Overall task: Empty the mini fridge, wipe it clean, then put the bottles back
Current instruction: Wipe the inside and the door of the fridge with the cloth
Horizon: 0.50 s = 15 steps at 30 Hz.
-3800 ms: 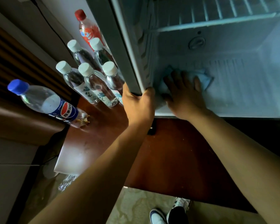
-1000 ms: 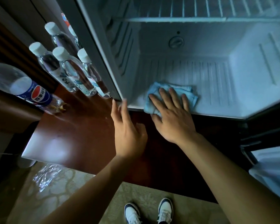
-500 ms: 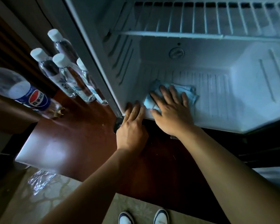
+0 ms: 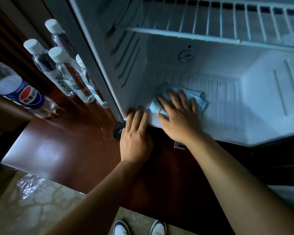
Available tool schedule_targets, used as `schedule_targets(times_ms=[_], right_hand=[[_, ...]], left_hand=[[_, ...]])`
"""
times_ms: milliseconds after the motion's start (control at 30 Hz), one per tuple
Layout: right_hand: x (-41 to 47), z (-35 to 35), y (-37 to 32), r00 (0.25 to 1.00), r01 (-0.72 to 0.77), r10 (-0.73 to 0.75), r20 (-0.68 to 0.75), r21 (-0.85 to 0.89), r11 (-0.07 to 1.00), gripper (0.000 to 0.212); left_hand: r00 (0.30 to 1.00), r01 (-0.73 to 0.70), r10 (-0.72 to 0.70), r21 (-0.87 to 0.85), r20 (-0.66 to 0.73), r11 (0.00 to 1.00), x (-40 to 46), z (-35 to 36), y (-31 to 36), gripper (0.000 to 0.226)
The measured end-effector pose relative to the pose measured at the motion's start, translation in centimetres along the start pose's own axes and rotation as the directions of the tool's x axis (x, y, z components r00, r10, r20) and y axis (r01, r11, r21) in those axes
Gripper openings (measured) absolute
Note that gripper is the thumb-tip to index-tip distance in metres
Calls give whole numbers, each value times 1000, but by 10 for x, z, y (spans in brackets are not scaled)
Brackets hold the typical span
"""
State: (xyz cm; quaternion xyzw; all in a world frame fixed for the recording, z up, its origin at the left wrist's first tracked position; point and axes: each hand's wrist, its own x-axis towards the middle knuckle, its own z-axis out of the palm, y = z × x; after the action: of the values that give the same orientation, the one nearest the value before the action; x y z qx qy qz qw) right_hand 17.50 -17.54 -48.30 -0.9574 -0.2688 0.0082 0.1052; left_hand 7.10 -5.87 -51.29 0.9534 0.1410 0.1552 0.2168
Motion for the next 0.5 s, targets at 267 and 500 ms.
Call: schedule_targets(times_ms=[267, 500], right_hand=[[36, -3, 7, 1000, -26, 26, -8, -63, 998, 59], [19, 0, 0, 999, -29, 29, -14, -8, 1000, 59]], left_hand=[[999, 12, -14, 69, 39, 998, 0, 6, -6, 72], [999, -6, 3, 103, 33, 995, 1, 7, -7, 68]])
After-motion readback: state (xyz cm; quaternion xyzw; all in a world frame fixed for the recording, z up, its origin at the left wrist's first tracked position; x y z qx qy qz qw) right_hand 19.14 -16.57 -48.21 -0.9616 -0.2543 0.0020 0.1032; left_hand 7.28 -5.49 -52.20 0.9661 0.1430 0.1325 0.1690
